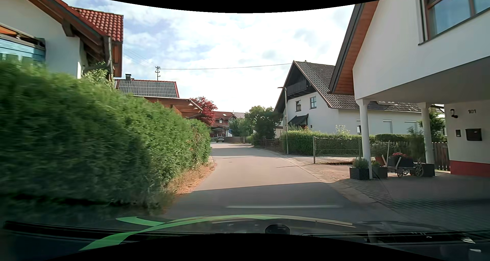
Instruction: Follow the waypoints while adhering to traffic rules and regulations
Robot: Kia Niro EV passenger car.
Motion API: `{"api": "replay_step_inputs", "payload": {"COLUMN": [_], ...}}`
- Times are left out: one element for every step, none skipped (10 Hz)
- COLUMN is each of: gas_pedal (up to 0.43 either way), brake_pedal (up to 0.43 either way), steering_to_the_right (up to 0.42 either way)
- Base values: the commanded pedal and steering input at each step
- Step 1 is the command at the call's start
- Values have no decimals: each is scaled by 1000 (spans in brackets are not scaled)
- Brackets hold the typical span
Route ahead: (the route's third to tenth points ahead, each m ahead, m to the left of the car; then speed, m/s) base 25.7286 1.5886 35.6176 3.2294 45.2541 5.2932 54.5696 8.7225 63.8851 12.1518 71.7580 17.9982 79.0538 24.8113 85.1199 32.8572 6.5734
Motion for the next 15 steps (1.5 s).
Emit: {"api": "replay_step_inputs", "payload": {"gas_pedal": [130, 138, 138, 150, 157, 157, 157, 157, 157, 157, 157, 157, 157, 138, 138], "brake_pedal": [0, 0, 0, 0, 0, 0, 0, 0, 0, 0, 0, 0, 0, 0, 0], "steering_to_the_right": [12, 8, -3, -13, -23, -34, -47, -53, -59, -62, -65, -69, -73, -75, -75]}}
